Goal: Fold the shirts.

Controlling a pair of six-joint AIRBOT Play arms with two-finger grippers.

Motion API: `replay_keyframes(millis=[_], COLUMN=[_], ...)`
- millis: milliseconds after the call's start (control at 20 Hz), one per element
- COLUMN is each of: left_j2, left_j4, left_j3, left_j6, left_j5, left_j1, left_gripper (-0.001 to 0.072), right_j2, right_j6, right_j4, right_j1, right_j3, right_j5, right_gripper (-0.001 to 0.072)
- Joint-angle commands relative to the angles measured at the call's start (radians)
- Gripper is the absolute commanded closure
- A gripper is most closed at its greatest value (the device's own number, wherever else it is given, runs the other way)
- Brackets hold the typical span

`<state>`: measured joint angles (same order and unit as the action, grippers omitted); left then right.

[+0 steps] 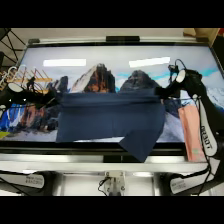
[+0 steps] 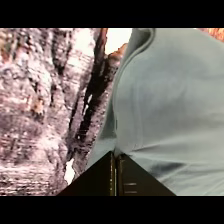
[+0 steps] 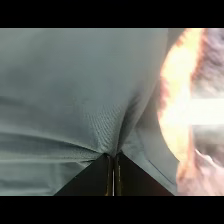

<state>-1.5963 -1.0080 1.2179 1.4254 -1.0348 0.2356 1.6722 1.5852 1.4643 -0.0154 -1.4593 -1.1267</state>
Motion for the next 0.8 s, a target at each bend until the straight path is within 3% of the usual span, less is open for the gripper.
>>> replay_keyframes(millis=[0,100,150,200,250,400,550,750], left_j2=[-0.001,-0.011,-0.018,-0.02,-0.017,0.025,0.133,0.311], left_j4=[-0.001,-0.001,0.0,0.0,0.0,-0.021,-0.175,-0.201], left_j3=[-0.004,-0.004,-0.004,-0.004,-0.001,0.032,-0.019,-0.358], left_j6=[0.0,0.008,0.023,0.06,0.082,0.064,0.04,-0.051], left_j5=[-0.013,-0.037,-0.05,-0.064,-0.089,-0.23,-0.423,-0.4], left_j1=[0.001,0.0,-0.001,-0.001,0.002,0.031,0.073,0.112], left_gripper=[0.0678,0.0676,0.0619,0.039,0.0192,0.0168,0.0171,0.017], right_j2=[-0.002,0.002,0.005,0.005,0.001,-0.053,-0.132,-0.223], right_j6=[0.0,0.021,0.024,0.024,0.024,-0.01,-0.039,-0.06], right_j4=[-0.024,-0.059,-0.074,-0.077,-0.076,-0.004,0.14,0.069], right_j1=[-0.014,-0.014,-0.014,-0.014,-0.014,-0.015,-0.041,-0.12], right_j3=[-0.002,-0.001,-0.001,-0.002,-0.011,-0.047,-0.047,0.0], right_j5=[-0.06,-0.054,-0.051,-0.053,-0.074,-0.198,-0.346,-0.395], right_gripper=[0.0638,0.0607,0.0448,0.0251,0.0239,0.0239,0.024,0.024])
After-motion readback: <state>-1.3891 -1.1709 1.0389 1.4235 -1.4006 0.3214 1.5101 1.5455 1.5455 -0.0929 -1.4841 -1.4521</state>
